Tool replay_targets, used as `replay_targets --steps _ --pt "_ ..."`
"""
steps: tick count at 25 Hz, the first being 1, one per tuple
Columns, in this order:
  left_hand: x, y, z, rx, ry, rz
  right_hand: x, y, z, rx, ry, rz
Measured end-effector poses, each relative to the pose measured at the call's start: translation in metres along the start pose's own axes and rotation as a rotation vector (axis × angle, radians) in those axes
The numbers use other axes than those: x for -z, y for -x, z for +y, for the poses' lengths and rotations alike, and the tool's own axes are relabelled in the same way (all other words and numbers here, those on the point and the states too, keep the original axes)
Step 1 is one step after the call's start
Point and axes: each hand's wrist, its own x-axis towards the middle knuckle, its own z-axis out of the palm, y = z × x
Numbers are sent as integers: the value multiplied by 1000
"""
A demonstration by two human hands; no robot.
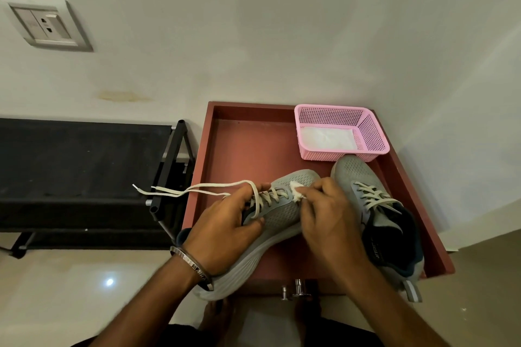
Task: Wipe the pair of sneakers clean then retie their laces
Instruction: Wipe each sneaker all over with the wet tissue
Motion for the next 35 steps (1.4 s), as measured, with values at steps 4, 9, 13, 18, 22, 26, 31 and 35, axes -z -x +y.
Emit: replay_targets --steps 4,9,13,18,22,26,31,35 --pt "-7 5 10 -21 -110 4 -1 -26 24 -88 113 53" --pt "-19 9 11 -50 -237 56 -5 -10 11 -46 79 -139" --pt "-23 7 12 -46 -293 91 -4 -21 18 -104 140 -3" --pt "-34 6 11 -19 -312 92 -15 -9 8 -226 -182 -108" --pt "-39 6 18 40 -108 -91 -20 -12 20 -331 -257 -140" --pt "-24 7 25 153 317 -144 -24 -15 20 -325 -226 -145" --pt "8 7 38 411 434 -222 -23 -14 20 -300 -227 -138" --pt "7 15 42 450 292 -109 -23 -15 21 -299 -235 -150"
